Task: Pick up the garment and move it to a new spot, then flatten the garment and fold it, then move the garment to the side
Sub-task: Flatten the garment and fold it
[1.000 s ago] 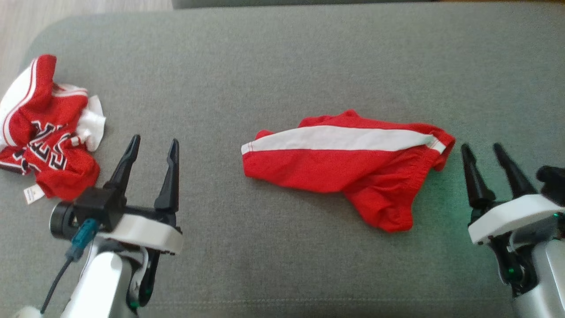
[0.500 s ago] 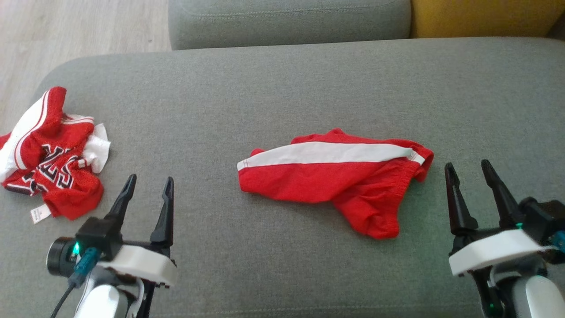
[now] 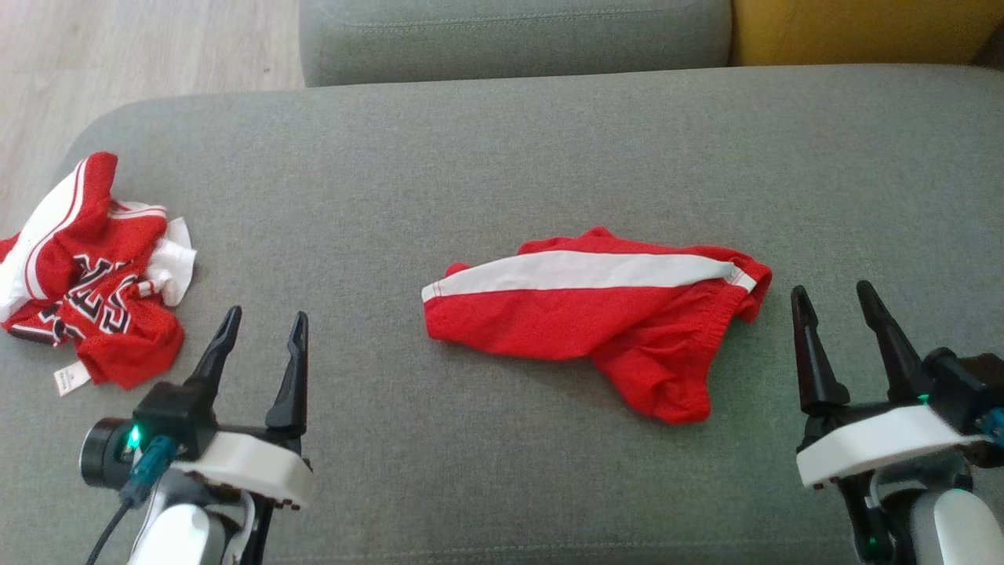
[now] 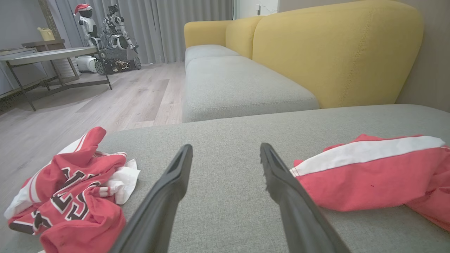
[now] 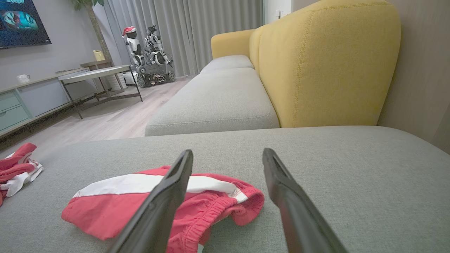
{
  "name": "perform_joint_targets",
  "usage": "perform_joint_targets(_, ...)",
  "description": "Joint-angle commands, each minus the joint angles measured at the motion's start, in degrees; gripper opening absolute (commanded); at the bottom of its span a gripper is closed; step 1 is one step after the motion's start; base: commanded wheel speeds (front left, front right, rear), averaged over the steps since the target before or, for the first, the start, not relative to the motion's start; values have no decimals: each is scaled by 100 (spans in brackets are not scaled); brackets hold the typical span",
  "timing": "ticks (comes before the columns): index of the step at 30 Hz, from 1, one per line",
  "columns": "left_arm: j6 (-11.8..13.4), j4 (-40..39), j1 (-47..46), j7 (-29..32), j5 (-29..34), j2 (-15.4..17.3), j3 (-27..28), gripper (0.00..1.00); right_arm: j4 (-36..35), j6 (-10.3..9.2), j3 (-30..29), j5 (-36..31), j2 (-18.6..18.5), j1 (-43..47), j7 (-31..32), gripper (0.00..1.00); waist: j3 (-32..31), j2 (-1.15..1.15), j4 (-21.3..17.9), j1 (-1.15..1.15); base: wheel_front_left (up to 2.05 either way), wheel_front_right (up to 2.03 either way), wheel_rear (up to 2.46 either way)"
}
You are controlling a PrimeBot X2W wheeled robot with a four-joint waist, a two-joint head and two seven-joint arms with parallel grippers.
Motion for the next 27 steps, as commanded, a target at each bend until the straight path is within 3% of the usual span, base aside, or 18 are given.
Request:
perform_joint_targets(1,49,-221,-214,-15,3,166,229,100,-231,-4,101,-34,-2,-130,2,100,15,0,1,0,0,0,0)
perform_joint_targets(8,54,-236,-262,3,-24,192,208,100,-230,-4,105,-44,15,-166,5,100,62,0,-24,0,0,0,0)
perform_joint_targets(13,-371,-116,-954,404,-284,-3,-93,100,-272,-4,114,-40,31,-284,10,100,354,0,-22,0,0,0,0)
perform_joint_targets(19,-927,705,-1780,1039,-742,-294,-409,100,-215,-4,280,-25,48,-504,-8,100,736,0,-220,0,0,0,0)
perform_joint_targets(27,-1217,1717,-2262,1248,-1227,-335,-555,100,-73,-4,335,6,66,-626,-93,100,977,0,-433,0,0,0,0)
